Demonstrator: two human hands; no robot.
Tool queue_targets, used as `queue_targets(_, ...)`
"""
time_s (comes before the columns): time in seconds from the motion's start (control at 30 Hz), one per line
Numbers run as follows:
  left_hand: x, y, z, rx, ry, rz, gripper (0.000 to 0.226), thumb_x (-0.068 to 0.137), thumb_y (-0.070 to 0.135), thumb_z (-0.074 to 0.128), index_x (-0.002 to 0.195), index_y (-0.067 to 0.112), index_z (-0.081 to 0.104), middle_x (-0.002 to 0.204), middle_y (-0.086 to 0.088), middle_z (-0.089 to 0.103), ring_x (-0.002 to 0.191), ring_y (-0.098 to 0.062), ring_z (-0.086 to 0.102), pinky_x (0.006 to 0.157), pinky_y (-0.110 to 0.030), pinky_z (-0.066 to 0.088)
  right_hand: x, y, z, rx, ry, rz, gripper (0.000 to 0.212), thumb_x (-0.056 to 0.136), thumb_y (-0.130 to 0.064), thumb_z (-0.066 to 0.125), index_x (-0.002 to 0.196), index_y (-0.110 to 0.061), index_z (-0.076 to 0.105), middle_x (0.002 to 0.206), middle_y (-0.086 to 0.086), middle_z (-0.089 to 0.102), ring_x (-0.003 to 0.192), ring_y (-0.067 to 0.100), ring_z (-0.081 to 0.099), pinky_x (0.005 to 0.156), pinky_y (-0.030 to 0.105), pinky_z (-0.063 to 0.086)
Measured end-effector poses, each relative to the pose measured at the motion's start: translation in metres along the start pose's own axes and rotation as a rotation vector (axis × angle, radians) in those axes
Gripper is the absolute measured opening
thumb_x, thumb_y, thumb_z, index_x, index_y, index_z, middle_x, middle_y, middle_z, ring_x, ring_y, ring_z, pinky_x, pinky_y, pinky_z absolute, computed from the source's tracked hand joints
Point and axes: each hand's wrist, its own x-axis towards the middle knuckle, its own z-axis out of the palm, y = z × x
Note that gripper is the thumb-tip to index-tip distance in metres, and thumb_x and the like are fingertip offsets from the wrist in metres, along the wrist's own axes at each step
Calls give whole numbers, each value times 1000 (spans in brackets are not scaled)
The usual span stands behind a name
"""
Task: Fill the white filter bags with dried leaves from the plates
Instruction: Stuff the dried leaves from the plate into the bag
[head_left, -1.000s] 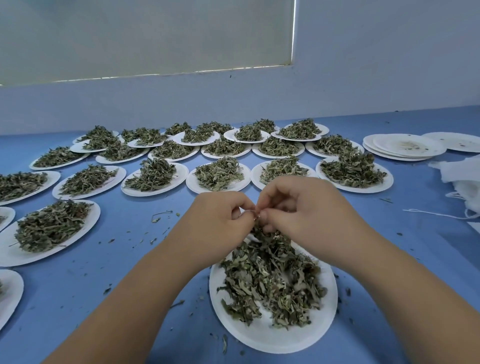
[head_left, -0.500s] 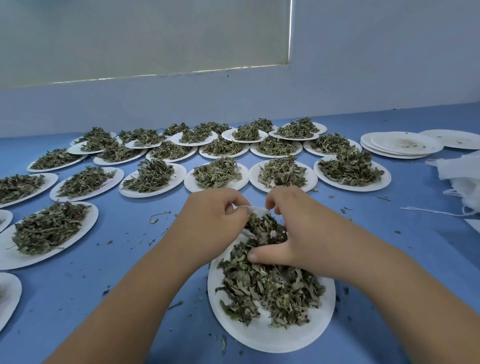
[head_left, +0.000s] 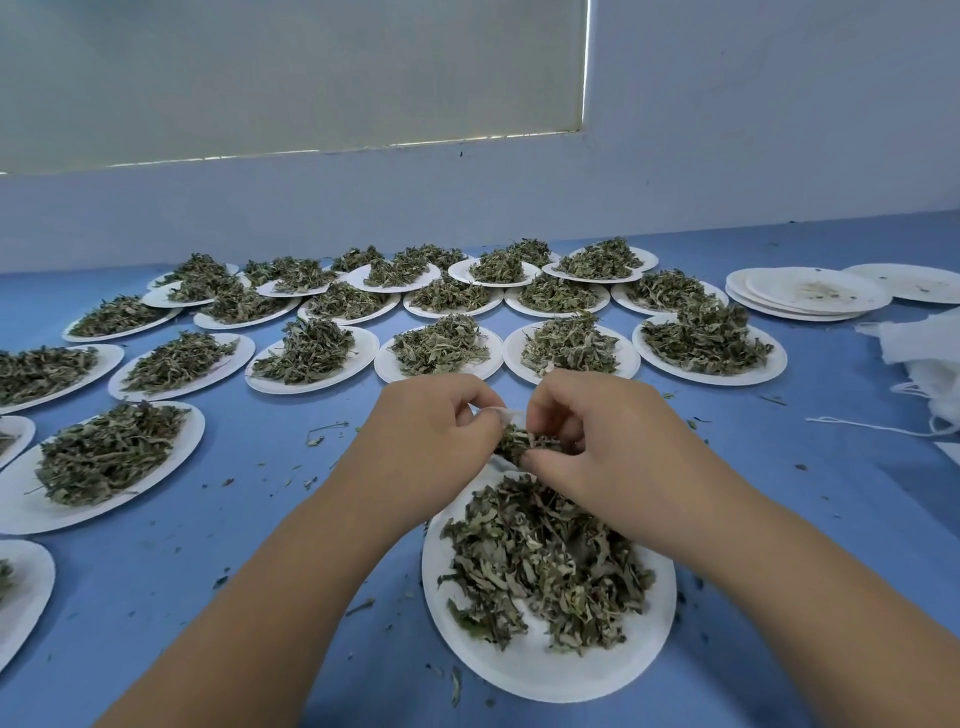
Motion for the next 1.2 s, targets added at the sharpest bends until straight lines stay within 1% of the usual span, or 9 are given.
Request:
queue_targets(0.17, -1, 3, 0, 2, 9, 29, 19, 87, 20, 58, 77, 30, 70, 43, 16, 43, 43, -3, 39, 44, -13, 31, 0, -3, 4, 73, 63, -6, 14, 78, -21, 73, 78, -30, 63, 73, -16, 56, 74, -3, 53, 62, 13, 43)
queue_targets(0.33, -4, 6, 2, -10, -2, 88, 24, 90, 17, 58, 82, 30, 76, 46, 7, 50, 45, -17, 48, 47, -28, 41, 3, -3, 7, -48, 82, -15, 8, 81, -22, 71, 79, -28, 67, 84, -12, 57, 76, 5, 54, 69, 27, 48)
queue_targets(0.4, -4, 7, 2, 6, -8, 104, 25, 91, 16, 57, 83, 28, 77, 47, 9, 52, 45, -14, 48, 49, -31, 43, 3, -2, 6, -42, 77, -21, 10, 80, -24, 73, 78, -30, 66, 83, -13, 56, 75, 4, 52, 67, 20, 44)
queue_targets(0.53, -4, 7, 1, -1, -22, 95, 26, 90, 14, 55, 84, 27, 77, 48, 13, 56, 44, -7, 49, 44, -19, 36, 1, -2, 1, 117, 84, -42, 19, 78, -19, 76, 81, -34, 63, 78, -16, 58, 76, -5, 55, 66, 9, 43)
queue_targets(0.63, -5, 9, 0, -21, -16, 96, 26, 90, 12, 56, 80, 25, 77, 52, 18, 58, 45, -1, 50, 42, -14, 35, 1, -2, 3, 114, 126, -89, 15, 77, -14, 76, 76, -27, 69, 76, -12, 60, 74, 2, 57, 67, 17, 48)
queue_targets(0.77, -5, 10, 1, -51, -9, 91, 28, 89, 11, 55, 79, 25, 77, 58, 16, 62, 55, -5, 60, 60, -32, 56, 1, -2, 8, 33, 130, -95, 11, 79, -14, 75, 78, -25, 71, 76, -13, 61, 72, 2, 57, 69, 26, 51)
queue_targets(0.9, -3, 8, 0, -31, 7, 72, 26, 90, 14, 55, 81, 23, 77, 58, 23, 60, 54, 2, 54, 49, -11, 37, 0, -2, 7, 187, 146, -105, 23, 79, -10, 75, 82, -32, 69, 77, -16, 67, 74, -3, 63, 66, 9, 49)
queue_targets(1.03, -2, 7, 0, -59, 21, 80, 25, 91, 16, 55, 79, 22, 76, 53, 18, 57, 49, -2, 48, 47, -14, 35, 0, -2, 8, 124, 211, -148, 20, 79, -8, 73, 77, -27, 68, 76, -14, 65, 76, 2, 61, 65, 11, 47)
queue_targets(1.2, -4, 10, 1, -86, 16, 84, 25, 93, 12, 54, 82, 18, 76, 60, 4, 63, 47, -1, 48, 45, -12, 36, -1, 0, 4, 8, 156, -244, 15, 83, -15, 69, 80, -28, 74, 71, -17, 65, 74, 4, 54, 64, 10, 38)
